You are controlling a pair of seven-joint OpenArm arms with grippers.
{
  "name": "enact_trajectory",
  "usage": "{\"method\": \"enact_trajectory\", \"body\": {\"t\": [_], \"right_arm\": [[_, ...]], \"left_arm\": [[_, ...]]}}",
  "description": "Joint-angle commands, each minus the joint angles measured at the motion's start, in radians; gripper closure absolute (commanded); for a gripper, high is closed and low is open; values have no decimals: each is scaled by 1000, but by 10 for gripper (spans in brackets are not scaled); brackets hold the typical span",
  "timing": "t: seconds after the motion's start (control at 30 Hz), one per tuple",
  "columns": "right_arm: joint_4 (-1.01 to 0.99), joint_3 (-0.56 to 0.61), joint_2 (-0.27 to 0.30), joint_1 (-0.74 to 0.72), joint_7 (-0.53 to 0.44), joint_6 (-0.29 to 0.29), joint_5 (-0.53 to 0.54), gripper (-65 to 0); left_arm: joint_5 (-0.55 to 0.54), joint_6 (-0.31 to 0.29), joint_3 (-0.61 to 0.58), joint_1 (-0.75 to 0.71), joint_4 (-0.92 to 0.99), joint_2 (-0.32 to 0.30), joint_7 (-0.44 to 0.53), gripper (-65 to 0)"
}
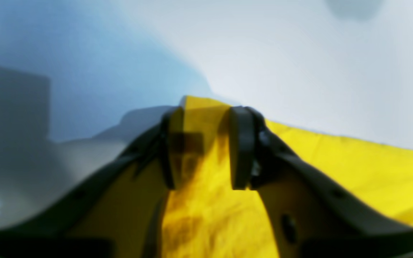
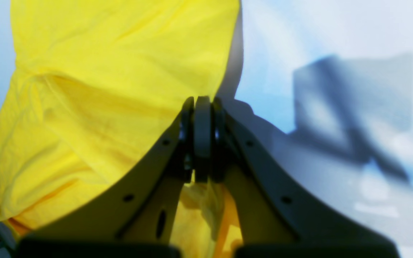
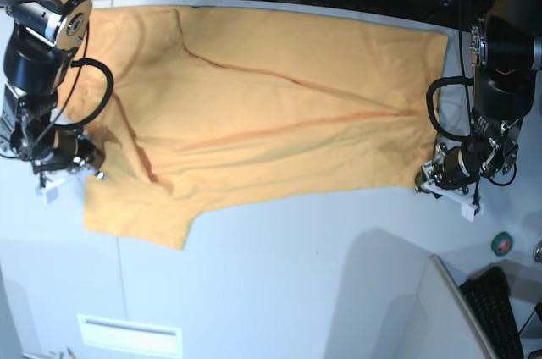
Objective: Layout the t-shirt on the table in an organized manner, then fold the t-shirt properly
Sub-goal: 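Hold both side edges and lift the shirt slightly, then fold the held edge over toward the collar with both grippers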
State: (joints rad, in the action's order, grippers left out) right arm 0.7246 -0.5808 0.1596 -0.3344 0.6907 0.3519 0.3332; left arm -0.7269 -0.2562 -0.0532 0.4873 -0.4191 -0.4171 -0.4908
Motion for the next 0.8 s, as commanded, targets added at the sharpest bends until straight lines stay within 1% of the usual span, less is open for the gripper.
{"method": "enact_trajectory", "body": {"t": [0.0,0.03,0.1,0.13,0.3,0.43,0.5,0.63,0.77], "right_arm": [[14,-1,15,-24,-13,6,8,0],[14,-1,15,-24,-13,6,8,0],[14,-1,15,-24,-13,6,8,0],[14,-1,15,-24,-13,6,8,0],[14,0,15,-24,-13,6,8,0],[16,2,15,-36,-13,6,8,0],[16,3,15,-44,-13,6,8,0],[17,3,16,-64,-13,6,8,0],[17,3,16,-67,-13,6,8,0]], "left_arm": [[10,7,0,11,12,-4,-13,-130],[10,7,0,11,22,-4,-7,-100],[10,7,0,11,30,-6,-6,-21],[10,7,0,11,30,-6,-6,0],[10,7,2,21,25,-12,-10,0],[10,7,2,12,-76,-13,-13,0],[10,7,2,12,-116,-24,-52,0],[10,8,11,18,-209,-26,-125,0],[10,10,11,12,-252,-27,-142,0]]}}
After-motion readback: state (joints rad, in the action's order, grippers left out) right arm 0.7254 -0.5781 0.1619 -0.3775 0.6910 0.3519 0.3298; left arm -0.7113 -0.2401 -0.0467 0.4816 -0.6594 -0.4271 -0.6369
